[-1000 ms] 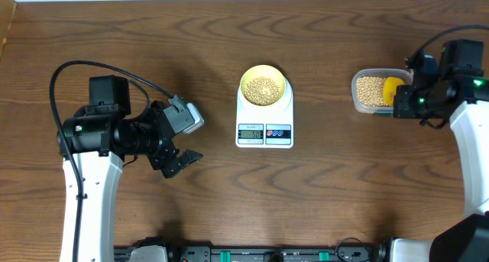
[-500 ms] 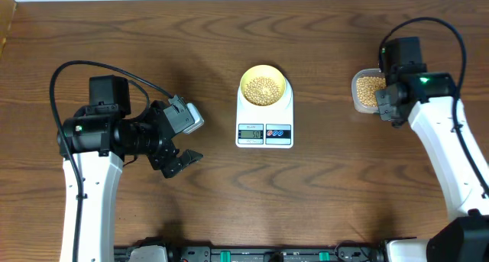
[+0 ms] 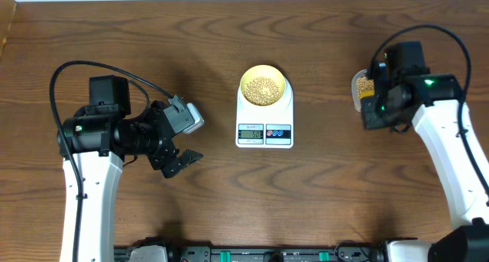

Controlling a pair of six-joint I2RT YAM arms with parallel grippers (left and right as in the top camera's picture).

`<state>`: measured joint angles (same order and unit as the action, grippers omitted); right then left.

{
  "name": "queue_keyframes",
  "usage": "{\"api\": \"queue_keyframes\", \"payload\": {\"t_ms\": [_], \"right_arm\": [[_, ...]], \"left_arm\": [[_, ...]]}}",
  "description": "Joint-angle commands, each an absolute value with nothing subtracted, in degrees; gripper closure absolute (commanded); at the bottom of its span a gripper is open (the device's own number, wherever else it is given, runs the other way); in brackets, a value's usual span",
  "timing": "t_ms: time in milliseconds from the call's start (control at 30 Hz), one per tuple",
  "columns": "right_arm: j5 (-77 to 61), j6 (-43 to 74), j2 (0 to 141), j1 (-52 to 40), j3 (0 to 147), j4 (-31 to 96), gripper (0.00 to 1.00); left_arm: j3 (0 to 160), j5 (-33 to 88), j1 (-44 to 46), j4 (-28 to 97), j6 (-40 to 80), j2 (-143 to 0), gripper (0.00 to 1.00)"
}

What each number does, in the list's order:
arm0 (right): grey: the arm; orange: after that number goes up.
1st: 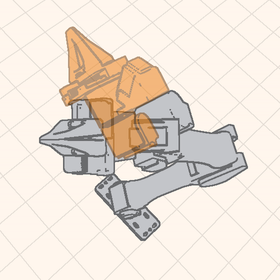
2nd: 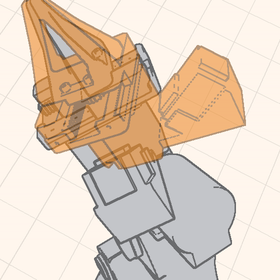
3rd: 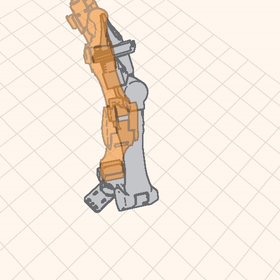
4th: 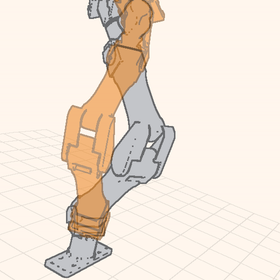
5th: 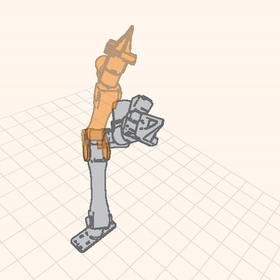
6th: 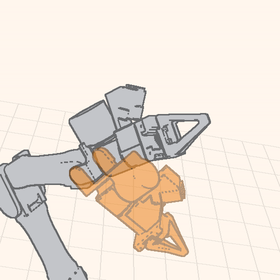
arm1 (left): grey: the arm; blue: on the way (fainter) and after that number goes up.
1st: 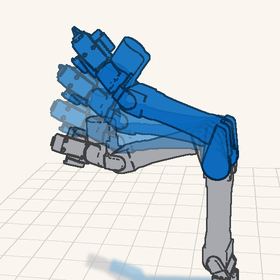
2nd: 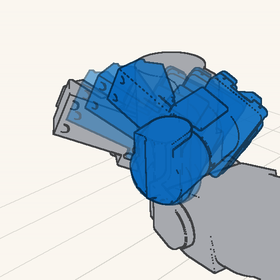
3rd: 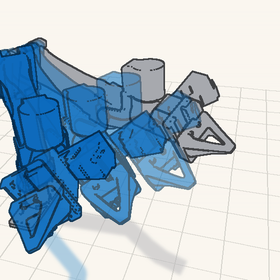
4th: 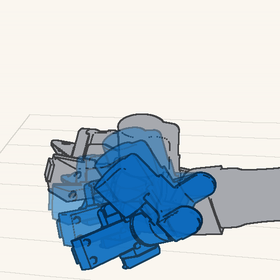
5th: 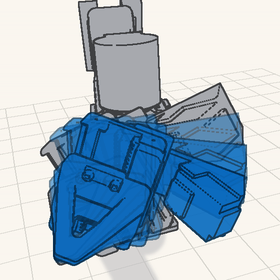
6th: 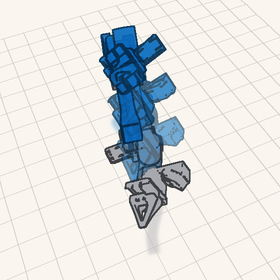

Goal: Scoop item into bowl and weigh 50g on scale
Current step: 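Lower the scoop down in front of the tub with the right gripper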

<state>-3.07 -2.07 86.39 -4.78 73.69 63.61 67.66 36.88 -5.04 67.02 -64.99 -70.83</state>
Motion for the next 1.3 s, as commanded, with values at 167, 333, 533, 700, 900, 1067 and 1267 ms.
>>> {"api": "queue_keyframes", "payload": {"t_ms": [167,333,533,700,900,1067,1267], "right_arm": [[-34.52,-3.68,84.9,-1.74,66.96,69.84,0.99],[-43.94,-0.03,84.9,-0.51,54.85,59.46,0.99],[-45.6,9.21,84.9,-0.03,43.16,43.66,0.99],[-45.28,11.51,84.93,-0.03,39.2,39.4,0.98],[-44.91,12.05,84.93,-0.03,37.69,39.79,0.62],[-38.39,15.18,84.9,-0.03,37.69,42.3,0.01],[-27.27,18.41,84.66,-0.03,37.8,48.9,0.01]], "left_arm": [[67.18,36.58,-4.91,67.18,-65.95,-70.63,0.02],[67.18,36.6,-4.91,67.18,-65.95,-70.63,0.02],[67.18,36.6,-4.91,67.18,-65.95,-70.63,0.02],[67.18,36.6,-4.91,67.18,-65.95,-70.63,0.02],[67.18,36.58,-4.91,67.18,-65.95,-70.63,0.02],[67.18,36.6,-4.91,67.18,-65.95,-70.63,0.02],[67.18,36.6,-4.91,67.18,-65.95,-70.63,0.02]]}}
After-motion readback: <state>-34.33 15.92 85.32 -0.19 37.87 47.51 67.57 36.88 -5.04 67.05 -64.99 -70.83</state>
